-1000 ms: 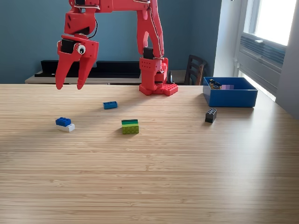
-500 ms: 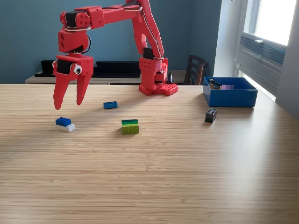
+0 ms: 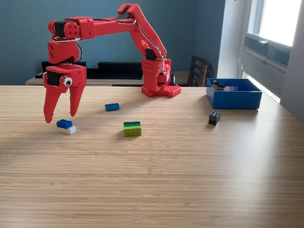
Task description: Grasp a lego block and put it in the bin.
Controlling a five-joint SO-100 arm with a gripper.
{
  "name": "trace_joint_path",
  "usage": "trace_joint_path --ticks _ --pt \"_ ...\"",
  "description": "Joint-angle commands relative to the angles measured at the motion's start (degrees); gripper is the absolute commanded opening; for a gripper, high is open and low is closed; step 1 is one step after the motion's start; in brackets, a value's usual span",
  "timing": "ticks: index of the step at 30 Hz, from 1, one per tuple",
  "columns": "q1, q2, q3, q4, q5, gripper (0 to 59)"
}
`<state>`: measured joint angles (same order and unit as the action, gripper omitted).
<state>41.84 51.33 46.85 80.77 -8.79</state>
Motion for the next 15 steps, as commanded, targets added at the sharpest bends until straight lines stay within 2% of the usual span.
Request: trace_joint_path --ticks 1,15 --pt "-1.0 -1.8 -9.3 3.3 0.8 27.6" --pt "-0.4 -7.7 -16.6 5.9 0.6 25.1"
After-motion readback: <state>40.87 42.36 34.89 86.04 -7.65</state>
